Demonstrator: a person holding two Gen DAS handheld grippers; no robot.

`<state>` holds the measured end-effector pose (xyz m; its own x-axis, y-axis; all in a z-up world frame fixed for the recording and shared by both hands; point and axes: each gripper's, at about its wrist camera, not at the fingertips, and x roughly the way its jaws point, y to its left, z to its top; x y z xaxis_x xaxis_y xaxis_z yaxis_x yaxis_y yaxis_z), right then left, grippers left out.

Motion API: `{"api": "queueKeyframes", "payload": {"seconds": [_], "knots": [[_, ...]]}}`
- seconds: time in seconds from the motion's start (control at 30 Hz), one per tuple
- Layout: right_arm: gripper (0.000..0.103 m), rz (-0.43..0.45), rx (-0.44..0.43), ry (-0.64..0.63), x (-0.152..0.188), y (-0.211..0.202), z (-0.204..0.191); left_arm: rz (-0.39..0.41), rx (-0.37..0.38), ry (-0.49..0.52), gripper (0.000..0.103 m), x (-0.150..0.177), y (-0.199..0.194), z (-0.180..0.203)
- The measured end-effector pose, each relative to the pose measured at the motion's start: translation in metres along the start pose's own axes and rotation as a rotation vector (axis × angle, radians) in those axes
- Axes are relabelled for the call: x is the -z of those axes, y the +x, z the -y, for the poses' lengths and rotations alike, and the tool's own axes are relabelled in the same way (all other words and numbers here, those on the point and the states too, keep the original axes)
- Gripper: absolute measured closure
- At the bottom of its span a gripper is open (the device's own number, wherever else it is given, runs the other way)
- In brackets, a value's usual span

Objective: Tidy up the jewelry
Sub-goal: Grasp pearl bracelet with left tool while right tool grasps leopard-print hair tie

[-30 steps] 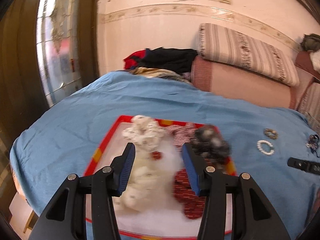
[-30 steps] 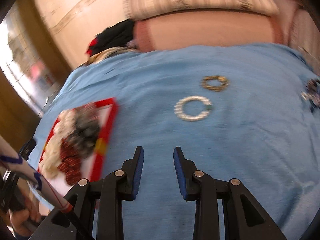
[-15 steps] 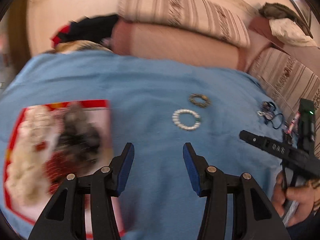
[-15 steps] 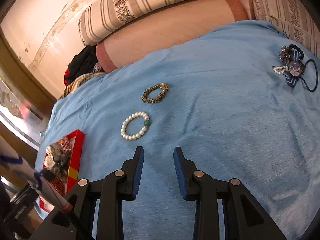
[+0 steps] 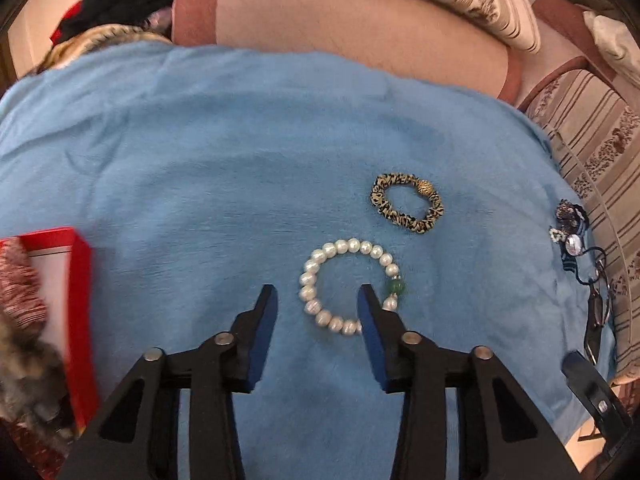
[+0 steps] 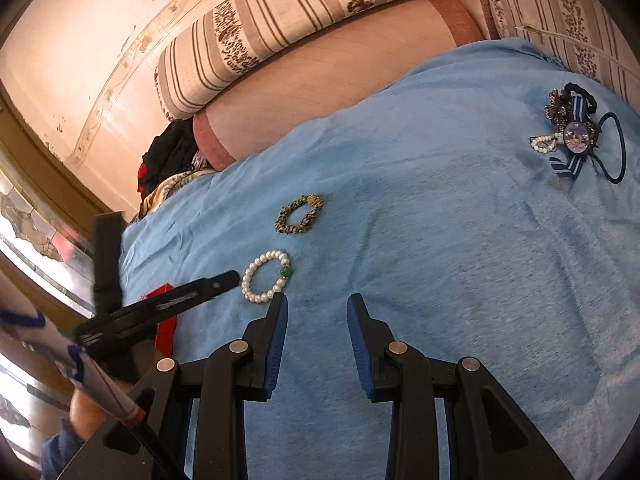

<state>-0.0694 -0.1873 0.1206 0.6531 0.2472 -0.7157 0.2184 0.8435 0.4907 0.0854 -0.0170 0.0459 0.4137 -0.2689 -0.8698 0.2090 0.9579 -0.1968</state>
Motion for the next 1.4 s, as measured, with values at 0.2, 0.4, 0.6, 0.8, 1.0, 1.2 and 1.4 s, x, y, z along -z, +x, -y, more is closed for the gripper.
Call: {"api": "queueKeyframes", "payload": {"seconds": [0.2, 0.4, 0.6, 0.8, 1.0, 1.2, 1.4], "knots": [[0.07, 0.002, -0.002, 0.01, -0.006, 0.003, 0.005, 0.01, -0.102, 0.026, 0.089, -0.002, 0.028, 0.004], [0.07, 0.001, 0.021, 0.02, -0.011, 0.01, 0.008, 0.059, -0.08, 0.048, 0.094, 0.027, 0.01, 0.001], [0.07, -0.038, 0.036, 0.031, -0.02, 0.04, 0.0, 0.087, -0.035, 0.072, 0.094, 0.076, -0.033, -0.012], [0.07, -0.09, -0.01, 0.063, -0.037, 0.08, -0.013, 0.15, -0.041, 0.08, 0.094, 0.082, -0.046, -0.023], [0.07, -0.11, 0.032, 0.104, -0.068, 0.123, -0.022, 0.127, -0.002, 0.043, 0.094, 0.076, -0.035, -0.036], [0.086, -0.17, 0.128, 0.123, -0.077, 0.166, -0.02, 0.122, 0.006, 0.048, 0.094, 0.076, -0.032, -0.035], [0.095, -0.119, 0.129, 0.069, -0.068, 0.143, -0.017, 0.135, -0.006, 0.058, 0.094, 0.077, -0.033, -0.031]]}}
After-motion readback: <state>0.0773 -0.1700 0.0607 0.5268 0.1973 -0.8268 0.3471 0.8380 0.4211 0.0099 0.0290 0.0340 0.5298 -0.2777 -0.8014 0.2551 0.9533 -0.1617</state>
